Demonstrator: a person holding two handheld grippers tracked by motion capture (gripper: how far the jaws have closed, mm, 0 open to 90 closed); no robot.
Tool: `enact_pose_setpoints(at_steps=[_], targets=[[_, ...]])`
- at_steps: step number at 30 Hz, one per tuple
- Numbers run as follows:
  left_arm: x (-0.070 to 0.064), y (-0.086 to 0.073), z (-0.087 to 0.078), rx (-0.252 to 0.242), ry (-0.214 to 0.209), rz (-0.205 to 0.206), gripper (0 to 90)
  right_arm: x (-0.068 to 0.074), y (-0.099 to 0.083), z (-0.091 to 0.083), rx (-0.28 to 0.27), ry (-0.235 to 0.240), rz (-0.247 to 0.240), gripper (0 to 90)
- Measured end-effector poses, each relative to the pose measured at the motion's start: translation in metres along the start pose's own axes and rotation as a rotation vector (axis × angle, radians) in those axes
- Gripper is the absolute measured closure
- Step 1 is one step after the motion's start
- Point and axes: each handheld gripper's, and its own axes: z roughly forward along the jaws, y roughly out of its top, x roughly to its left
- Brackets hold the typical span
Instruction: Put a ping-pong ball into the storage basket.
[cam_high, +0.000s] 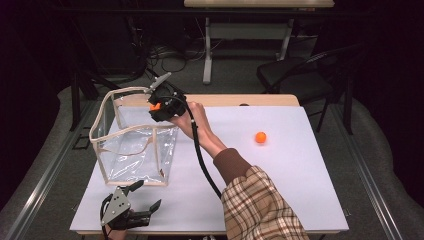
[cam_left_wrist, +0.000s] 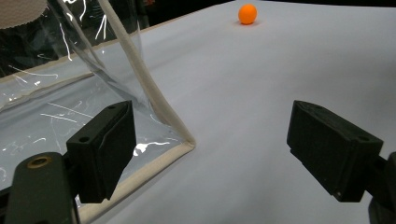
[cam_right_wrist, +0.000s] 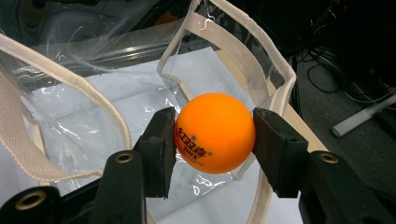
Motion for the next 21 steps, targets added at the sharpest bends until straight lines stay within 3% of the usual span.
enact_pose_setpoints(at_steps=[21], targets=[[0.000, 0.000, 0.000, 0.000, -0.001, 0.000, 15.8, 0.000, -0.002, 0.020, 0.034, 0.019, 0.010, 50.6]])
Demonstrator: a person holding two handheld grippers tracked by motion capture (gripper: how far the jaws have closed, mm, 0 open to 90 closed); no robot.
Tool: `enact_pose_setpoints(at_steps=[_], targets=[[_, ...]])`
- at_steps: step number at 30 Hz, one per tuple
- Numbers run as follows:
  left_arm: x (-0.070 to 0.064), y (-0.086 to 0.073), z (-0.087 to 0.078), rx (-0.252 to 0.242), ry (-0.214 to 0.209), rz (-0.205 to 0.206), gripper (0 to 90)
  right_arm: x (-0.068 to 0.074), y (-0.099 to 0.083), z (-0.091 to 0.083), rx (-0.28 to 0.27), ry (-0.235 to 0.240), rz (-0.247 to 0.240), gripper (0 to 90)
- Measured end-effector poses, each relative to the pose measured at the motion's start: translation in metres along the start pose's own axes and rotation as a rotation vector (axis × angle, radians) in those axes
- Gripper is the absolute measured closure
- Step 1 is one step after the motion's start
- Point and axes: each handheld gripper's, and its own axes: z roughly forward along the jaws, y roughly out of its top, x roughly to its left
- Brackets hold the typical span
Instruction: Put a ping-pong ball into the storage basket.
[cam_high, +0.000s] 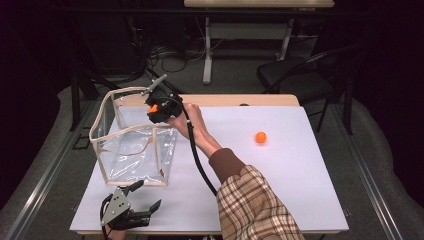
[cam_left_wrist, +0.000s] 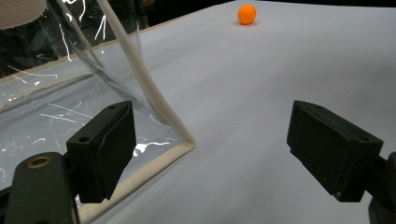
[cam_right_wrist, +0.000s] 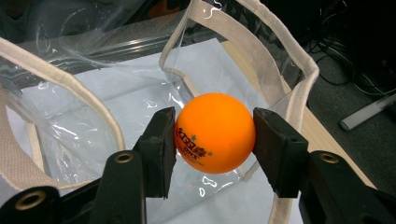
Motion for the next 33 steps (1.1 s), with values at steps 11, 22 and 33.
enact_pose_setpoints(at_steps=[11, 22, 33], targets=[[0.000, 0.000, 0.000, 0.000, -0.004, 0.000, 15.8, -0.001, -0.002, 0.008, 0.016, 0.004, 0.017, 50.5], [0.000, 0.000, 0.000, -0.001, -0.003, 0.000, 15.8, -0.002, -0.003, 0.015, 0.032, 0.011, 0.025, 50.4], [0.000, 0.000, 0.000, -0.001, -0.002, 0.002, 15.8, -0.002, -0.005, 0.019, 0.044, 0.021, 0.037, 50.2]])
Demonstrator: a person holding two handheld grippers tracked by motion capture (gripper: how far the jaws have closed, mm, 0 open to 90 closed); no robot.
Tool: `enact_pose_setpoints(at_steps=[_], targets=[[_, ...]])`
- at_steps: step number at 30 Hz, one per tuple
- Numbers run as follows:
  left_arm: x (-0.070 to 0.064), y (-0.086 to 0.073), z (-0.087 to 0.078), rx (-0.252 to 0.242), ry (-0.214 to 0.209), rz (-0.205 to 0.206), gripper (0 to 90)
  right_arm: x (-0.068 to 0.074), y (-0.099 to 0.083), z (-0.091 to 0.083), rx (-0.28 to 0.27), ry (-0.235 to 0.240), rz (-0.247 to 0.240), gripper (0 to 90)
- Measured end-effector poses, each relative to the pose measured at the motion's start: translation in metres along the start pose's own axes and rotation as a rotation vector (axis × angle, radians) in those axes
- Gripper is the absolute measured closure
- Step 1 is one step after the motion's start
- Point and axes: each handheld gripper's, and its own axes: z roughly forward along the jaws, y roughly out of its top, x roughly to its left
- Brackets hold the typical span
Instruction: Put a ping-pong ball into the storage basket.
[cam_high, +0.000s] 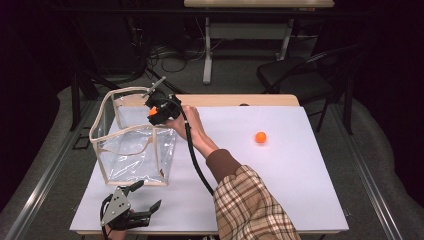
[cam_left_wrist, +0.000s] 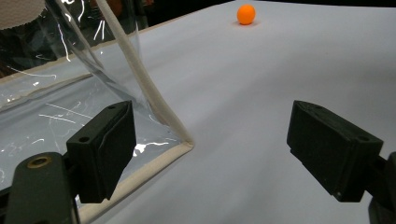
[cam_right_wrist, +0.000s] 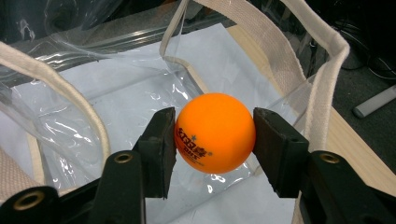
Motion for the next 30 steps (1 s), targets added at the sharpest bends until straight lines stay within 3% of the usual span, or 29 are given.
enact_pose_setpoints(at_steps=[4, 14, 22, 30], targets=[[0.000, 0.000, 0.000, 0.000, -0.001, 0.000, 15.8, 0.000, 0.000, 0.001, -0.001, 0.004, 0.003, 49.2], [0.000, 0.000, 0.000, 0.001, -0.004, 0.001, 15.8, -0.003, -0.003, -0.004, -0.029, 0.006, 0.017, 36.8], [0.000, 0.000, 0.000, 0.002, 0.000, 0.001, 15.8, -0.010, -0.009, -0.024, -0.083, 0.019, 0.043, 26.1], [0.000, 0.000, 0.001, 0.003, -0.003, 0.001, 15.8, -0.014, -0.018, -0.043, -0.111, 0.017, 0.032, 19.2]])
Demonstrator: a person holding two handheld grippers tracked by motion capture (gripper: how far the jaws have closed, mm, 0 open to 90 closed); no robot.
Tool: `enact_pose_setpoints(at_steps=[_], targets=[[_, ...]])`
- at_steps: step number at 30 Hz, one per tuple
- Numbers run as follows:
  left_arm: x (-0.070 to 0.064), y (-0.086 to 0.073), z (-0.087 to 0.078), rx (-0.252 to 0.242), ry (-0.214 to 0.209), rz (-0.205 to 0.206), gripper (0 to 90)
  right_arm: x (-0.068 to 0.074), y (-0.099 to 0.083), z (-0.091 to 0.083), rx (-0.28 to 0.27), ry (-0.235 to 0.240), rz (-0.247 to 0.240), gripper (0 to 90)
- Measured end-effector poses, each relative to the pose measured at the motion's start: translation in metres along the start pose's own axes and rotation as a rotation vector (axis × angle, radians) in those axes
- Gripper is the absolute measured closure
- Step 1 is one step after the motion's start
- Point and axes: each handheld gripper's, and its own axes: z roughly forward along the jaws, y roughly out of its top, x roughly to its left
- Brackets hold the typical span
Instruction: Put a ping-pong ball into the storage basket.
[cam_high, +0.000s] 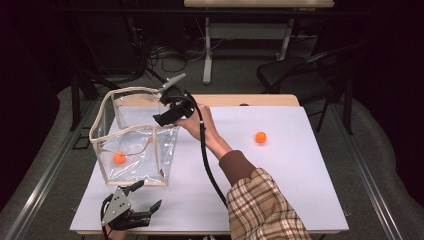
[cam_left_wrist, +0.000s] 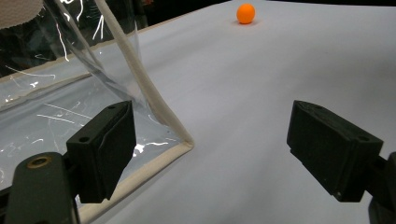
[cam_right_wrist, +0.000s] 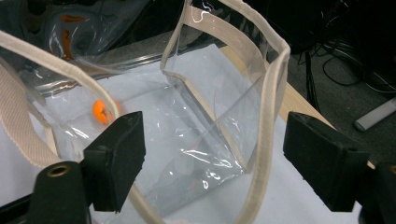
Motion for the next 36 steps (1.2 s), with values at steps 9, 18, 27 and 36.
enact_pose_setpoints(at_steps=[9, 18, 27, 36], targets=[[0.000, 0.000, 0.000, 0.003, 0.002, -0.001, 15.8, -0.003, -0.017, -0.019, -0.015, -0.010, -0.002, 14.9], [0.000, 0.000, 0.001, 0.004, 0.000, 0.002, 15.8, -0.009, -0.036, -0.036, -0.020, -0.029, 0.003, 14.2], [0.000, 0.000, 0.001, 0.007, 0.001, 0.002, 15.8, -0.013, -0.060, -0.053, -0.031, -0.044, 0.020, 12.9], [0.000, 0.000, 0.002, 0.009, -0.001, -0.001, 15.8, -0.017, -0.084, -0.064, -0.029, -0.061, 0.038, 11.1]])
